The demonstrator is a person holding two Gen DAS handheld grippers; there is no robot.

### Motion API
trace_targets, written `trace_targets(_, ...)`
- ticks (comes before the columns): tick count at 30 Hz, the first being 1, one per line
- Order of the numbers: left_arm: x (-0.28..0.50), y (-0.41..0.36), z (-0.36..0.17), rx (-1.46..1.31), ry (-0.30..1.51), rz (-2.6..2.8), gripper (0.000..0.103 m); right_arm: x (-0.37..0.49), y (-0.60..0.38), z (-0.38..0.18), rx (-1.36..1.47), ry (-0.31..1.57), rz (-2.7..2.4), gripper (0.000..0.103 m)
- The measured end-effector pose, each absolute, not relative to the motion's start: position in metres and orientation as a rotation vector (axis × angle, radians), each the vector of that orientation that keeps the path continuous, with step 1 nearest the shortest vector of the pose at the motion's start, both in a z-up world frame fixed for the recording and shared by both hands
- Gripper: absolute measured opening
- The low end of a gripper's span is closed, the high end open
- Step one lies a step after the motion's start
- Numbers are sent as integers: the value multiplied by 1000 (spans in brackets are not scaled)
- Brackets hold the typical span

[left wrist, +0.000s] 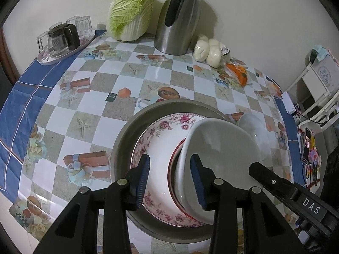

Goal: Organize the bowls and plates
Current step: 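Lower the square bowl into the red-rimmed bowl with both tools, then open both tools and release the square bowl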

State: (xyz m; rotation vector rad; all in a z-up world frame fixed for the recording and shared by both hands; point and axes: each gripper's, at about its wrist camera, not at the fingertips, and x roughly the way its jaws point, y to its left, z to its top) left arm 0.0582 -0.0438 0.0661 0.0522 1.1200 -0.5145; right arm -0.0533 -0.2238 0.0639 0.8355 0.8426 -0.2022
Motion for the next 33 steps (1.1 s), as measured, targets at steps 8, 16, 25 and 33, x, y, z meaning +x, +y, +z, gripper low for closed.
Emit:
trace_targets(8,56,-52,57,56,1158,-560,41,-48,-218,57,823,891,-190,28)
trace_targets(16,55,-55,56,58,1147,-579,41,-45,-215,57,805,883,-193,29)
trace_targets(25,64,-48,56,43,1129,-575,41,-33,-207,58,803,858,-171,38)
trace_targets(33,69,-43,55,10,1141,-583,41,-29,-207,57,807,859,-162,37)
